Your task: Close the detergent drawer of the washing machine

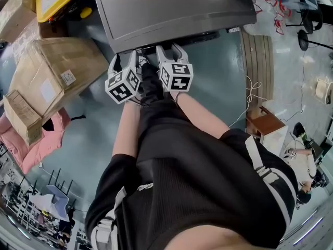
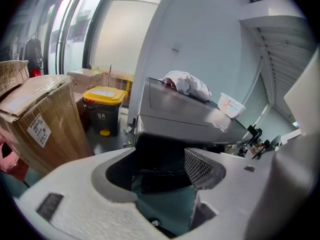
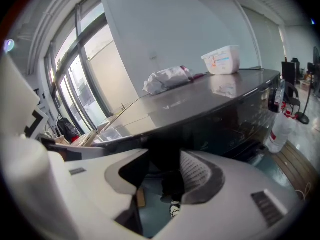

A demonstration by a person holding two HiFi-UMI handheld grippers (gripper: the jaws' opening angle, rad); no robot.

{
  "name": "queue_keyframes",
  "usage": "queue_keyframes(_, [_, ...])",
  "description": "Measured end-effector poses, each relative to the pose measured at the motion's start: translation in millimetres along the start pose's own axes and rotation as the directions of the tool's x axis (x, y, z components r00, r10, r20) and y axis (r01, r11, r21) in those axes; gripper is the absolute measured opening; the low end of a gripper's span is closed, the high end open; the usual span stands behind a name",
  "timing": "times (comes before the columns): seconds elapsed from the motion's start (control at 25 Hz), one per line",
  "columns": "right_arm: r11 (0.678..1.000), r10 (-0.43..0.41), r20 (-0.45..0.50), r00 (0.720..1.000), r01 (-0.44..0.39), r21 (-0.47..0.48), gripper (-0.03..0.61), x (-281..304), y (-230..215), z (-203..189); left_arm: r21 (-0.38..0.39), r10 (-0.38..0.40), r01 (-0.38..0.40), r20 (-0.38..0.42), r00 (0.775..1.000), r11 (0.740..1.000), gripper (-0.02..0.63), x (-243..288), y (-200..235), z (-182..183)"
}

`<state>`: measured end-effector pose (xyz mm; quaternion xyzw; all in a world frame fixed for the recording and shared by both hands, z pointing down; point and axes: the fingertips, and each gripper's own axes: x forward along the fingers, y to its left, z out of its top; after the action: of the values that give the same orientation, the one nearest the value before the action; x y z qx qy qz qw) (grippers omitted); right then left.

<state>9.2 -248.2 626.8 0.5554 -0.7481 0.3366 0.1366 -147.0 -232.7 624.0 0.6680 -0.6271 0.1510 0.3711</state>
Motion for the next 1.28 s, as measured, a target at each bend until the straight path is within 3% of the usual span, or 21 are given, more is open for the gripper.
queue_keyframes(0.12, [1.000, -0.002, -0.001, 1.000, 0.002, 0.004, 0.170, 2, 2, -1, 0.006, -0.011, 0.011, 0.008, 1.000, 1.000, 0.286, 3, 2, -3])
queue_keyframes(0.16, [1.000, 0.002, -0.009, 1.000, -0.002, -0.008, 0.172, 3, 3, -3, 0.005, -0.020, 0.020, -0.005, 1.000, 1.000, 0.249, 3, 4, -7])
queue_keyframes(0.24, [0.998, 0.014, -0.041, 0.999, -0.016, -0.062, 0.181, 3, 3, -7, 0.018, -0.029, 0.030, -0.032, 0.999, 0.999, 0.258, 4, 8, -11])
queue_keyframes(0.44, [0.974, 0.056, -0.110, 0.992, -0.078, -0.214, 0.112, -5, -12, -17, 0.105, -0.034, 0.040, -0.065, 0.997, 0.994, 0.256, -1, 2, -27])
queue_keyframes(0.56, [0.951, 0.072, -0.140, 0.988, -0.110, -0.288, 0.075, -16, -18, -28, 0.114, -0.051, 0.062, -0.095, 0.994, 0.992, 0.234, -9, -9, -47])
queue_keyframes(0.64, [0.928, 0.094, -0.152, 0.984, -0.142, -0.344, 0.012, -24, -16, -33, 0.093, -0.061, 0.068, -0.073, 0.995, 0.993, 0.161, -17, -16, -55])
queue_keyframes(0.72, [0.900, 0.125, -0.162, 0.979, -0.180, -0.398, 0.006, -32, -13, -39, 0.064, -0.065, 0.067, -0.032, 0.997, 0.996, 0.045, -26, -19, -60])
queue_keyframes(0.8, [0.876, 0.153, -0.171, 0.973, -0.214, -0.432, 0.006, -40, -9, -47, 0.058, -0.063, 0.064, -0.021, 0.998, 0.996, 0.008, -33, -19, -69])
queue_keyframes(0.96, [0.850, 0.193, -0.197, 0.961, -0.264, -0.455, 0.006, -62, -2, -65, 0.070, -0.061, 0.064, -0.048, 0.997, 0.996, 0.006, -47, -19, -93])
queue_keyframes(1.16, [0.840, 0.230, -0.213, 0.950, -0.304, -0.450, 0.005, -81, 6, -74, 0.142, -0.084, 0.095, -0.083, 0.993, 0.985, 0.006, -61, -31, -109])
queue_keyframes(1.28, [0.832, 0.238, -0.209, 0.949, -0.310, -0.460, 0.005, -89, 7, -74, 0.092, -0.117, 0.126, -0.098, 0.988, 0.988, 0.006, -63, -39, -116])
